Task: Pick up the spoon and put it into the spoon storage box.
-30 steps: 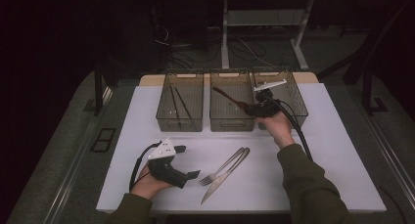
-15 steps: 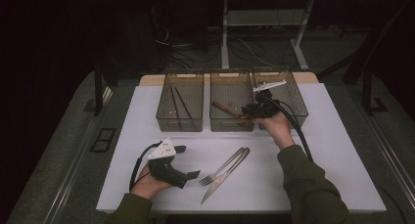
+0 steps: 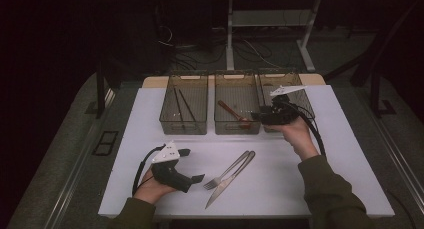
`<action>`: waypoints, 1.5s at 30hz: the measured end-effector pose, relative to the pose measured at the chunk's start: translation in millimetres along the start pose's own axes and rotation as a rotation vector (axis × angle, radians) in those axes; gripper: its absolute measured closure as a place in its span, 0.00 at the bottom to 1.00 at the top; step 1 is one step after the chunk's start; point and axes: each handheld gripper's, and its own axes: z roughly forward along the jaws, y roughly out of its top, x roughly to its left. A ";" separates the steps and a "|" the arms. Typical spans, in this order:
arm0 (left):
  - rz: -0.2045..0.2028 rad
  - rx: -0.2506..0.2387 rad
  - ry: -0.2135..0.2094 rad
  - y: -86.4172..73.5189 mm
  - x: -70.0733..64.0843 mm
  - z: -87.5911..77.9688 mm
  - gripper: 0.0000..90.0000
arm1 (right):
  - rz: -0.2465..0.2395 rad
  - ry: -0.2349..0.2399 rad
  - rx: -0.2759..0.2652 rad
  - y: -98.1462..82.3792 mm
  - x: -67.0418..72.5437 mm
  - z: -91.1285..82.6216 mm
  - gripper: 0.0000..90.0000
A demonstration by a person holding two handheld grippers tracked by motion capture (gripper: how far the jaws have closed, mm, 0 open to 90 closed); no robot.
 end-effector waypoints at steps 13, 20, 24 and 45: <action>-0.003 0.001 0.004 -0.1 -0.4 0.4 0.00 | 0.016 0.067 -0.044 -30.1 -11.5 -33.7 0.48; -0.003 0.002 0.005 -0.1 -0.3 0.0 0.00 | 0.009 0.082 -0.038 -41.7 -12.5 -43.3 0.48; 0.000 0.002 0.005 0.0 -0.3 -0.3 0.00 | -0.001 0.082 -0.032 -48.5 -10.6 -47.1 0.48; 0.005 0.008 0.005 0.1 -0.7 0.3 0.00 | -0.077 0.154 0.033 -66.5 15.5 -25.6 0.82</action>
